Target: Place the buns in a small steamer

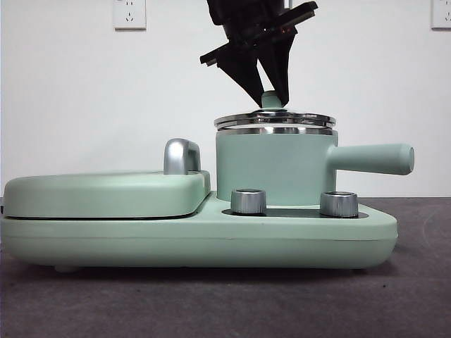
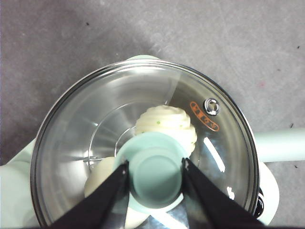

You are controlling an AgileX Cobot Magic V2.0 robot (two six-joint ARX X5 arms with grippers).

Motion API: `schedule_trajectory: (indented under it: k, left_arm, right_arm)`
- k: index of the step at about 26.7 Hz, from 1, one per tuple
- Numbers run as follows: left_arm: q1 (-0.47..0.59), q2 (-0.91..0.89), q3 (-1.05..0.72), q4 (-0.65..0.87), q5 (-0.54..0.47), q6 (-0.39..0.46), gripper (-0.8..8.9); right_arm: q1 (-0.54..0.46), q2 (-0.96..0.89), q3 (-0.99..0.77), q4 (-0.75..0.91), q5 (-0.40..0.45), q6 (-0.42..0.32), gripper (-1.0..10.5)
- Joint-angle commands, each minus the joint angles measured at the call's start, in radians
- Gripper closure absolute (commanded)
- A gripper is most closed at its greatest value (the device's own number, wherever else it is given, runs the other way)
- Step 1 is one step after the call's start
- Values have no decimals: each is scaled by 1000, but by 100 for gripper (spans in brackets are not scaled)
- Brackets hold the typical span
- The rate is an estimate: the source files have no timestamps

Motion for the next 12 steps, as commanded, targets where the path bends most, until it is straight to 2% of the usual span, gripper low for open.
schedule_trajectory:
  k: [1,12]
  left_arm:
    - [-10,27,32,17,1,15,756]
    - [-26,48,32,36,2,27,756]
  right_arm:
    - [5,-1,8,10,-1,-10,451]
    - [5,-1,8,10,0,-10,451]
